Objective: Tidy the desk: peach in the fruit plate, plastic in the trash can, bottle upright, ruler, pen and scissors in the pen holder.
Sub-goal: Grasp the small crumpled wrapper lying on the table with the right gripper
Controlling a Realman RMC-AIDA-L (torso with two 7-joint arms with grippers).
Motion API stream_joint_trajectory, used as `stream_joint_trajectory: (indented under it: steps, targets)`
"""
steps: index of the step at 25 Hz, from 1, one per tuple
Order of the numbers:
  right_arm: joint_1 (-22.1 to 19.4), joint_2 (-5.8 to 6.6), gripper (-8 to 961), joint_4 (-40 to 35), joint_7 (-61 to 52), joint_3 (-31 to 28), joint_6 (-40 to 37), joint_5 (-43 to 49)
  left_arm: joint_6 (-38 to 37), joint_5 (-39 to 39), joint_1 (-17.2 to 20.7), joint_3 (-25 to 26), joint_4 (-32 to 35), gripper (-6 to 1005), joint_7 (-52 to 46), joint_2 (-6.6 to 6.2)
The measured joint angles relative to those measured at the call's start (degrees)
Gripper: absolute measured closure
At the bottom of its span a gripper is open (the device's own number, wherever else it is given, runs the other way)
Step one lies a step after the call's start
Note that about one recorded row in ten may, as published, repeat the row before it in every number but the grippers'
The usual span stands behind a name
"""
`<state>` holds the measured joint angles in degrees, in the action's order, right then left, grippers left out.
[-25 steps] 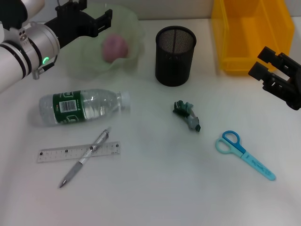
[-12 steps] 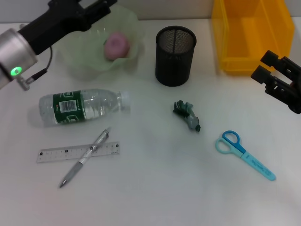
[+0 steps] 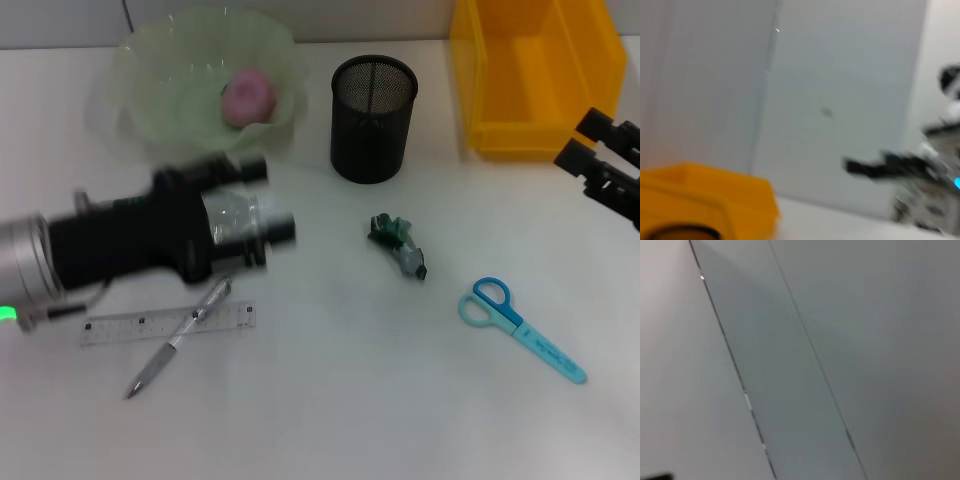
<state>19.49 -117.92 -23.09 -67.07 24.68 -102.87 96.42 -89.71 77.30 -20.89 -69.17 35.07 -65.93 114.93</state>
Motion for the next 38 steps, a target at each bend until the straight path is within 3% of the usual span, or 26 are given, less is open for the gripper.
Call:
stream_joint_trajectory:
  steps: [3,8,17,22,28,32,36,38]
  targets:
    - [-0.2,1.19,177,-1.1,-2.5,-0.1,0.9,0.0,-1.4,5.2,0.9,0.4,0.0,243,1.7,1.10]
    - [-0.2,1.55,177,-4.0,-6.1,0.1,1.2,0.5,-1.6,6.6,1.2,0.5,0.0,243,2.0,2.02]
    - [1.6,-0.05,177,-18.1,-19.6,3.0,5.3,6.4,-1.8,6.7,1.0,0.4,0.0,242,2.0,2.22]
    - [5.3,-0.34,177,-26.7,-31.1,6.6,5.3,13.6,-1.8,6.7,1.0,0.4,0.0,242,2.0,2.22]
    - [11.5,0.31,177,-36.6,-47.2,15.1,6.1,24.0,-1.3,6.7,1.2,0.5,-0.6,242,3.2,2.37]
    - [15.6,1.15,177,-38.4,-53.3,18.0,6.1,29.7,-1.1,6.7,1.5,0.5,-0.7,242,3.6,2.40]
    - [23.0,2.51,176,-38.3,-62.2,22.0,6.2,38.3,-1.2,6.7,1.5,0.5,-0.7,242,3.6,2.42]
    - [24.5,2.48,178,-38.0,-63.7,22.6,6.4,40.0,-1.2,6.7,1.6,0.5,-0.7,242,3.6,2.63]
